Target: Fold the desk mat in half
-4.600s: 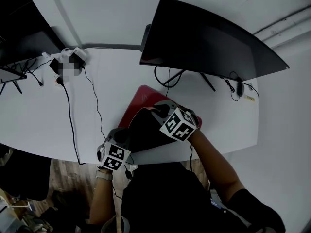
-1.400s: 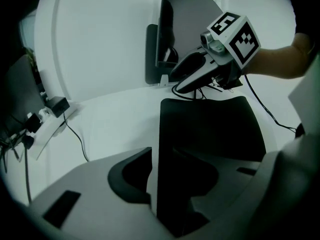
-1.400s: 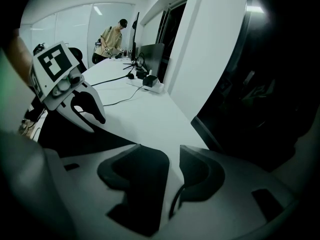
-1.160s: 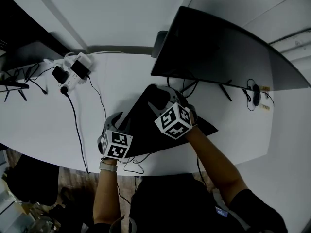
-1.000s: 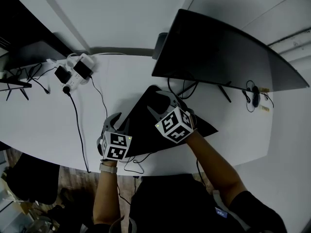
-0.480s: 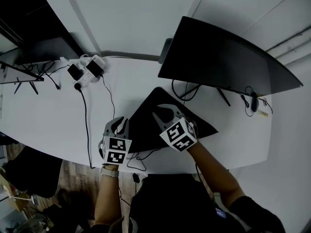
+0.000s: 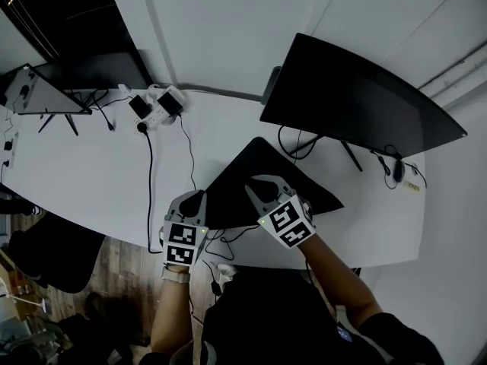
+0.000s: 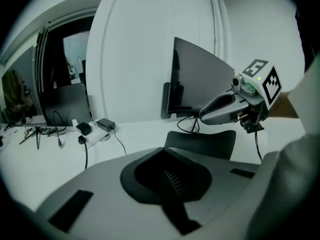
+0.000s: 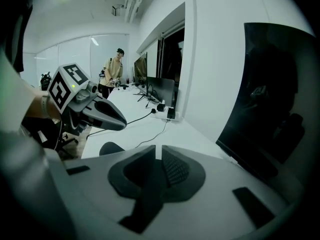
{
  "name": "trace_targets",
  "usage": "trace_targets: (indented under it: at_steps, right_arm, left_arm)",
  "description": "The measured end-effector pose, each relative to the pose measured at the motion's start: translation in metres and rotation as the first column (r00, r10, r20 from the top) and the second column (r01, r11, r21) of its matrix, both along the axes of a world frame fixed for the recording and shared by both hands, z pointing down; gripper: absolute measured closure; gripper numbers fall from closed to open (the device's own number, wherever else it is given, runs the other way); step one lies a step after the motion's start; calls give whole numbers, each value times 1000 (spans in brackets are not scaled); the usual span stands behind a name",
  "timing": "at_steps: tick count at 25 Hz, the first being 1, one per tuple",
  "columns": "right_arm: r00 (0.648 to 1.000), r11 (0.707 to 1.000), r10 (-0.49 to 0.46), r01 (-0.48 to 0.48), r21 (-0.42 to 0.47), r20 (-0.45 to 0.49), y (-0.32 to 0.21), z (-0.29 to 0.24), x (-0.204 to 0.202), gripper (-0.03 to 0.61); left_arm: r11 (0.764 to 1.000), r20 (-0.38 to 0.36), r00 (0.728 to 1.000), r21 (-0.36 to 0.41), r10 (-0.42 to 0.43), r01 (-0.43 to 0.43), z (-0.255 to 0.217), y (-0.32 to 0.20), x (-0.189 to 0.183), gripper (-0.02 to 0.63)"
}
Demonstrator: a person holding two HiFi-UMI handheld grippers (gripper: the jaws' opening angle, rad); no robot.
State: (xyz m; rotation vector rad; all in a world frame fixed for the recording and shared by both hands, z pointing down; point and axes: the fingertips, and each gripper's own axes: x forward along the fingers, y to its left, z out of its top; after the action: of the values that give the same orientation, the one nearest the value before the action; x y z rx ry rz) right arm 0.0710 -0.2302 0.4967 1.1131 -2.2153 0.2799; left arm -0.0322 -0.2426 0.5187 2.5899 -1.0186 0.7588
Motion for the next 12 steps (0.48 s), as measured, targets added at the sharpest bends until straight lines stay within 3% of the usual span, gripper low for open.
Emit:
trace_targets:
  at_steps: [12]
  right_arm:
    - [994,993,-67,58,99,84,48,-60,-56,534]
  left_arm:
    - [993,-93,992,67,-87,93,-56,66,-59,604]
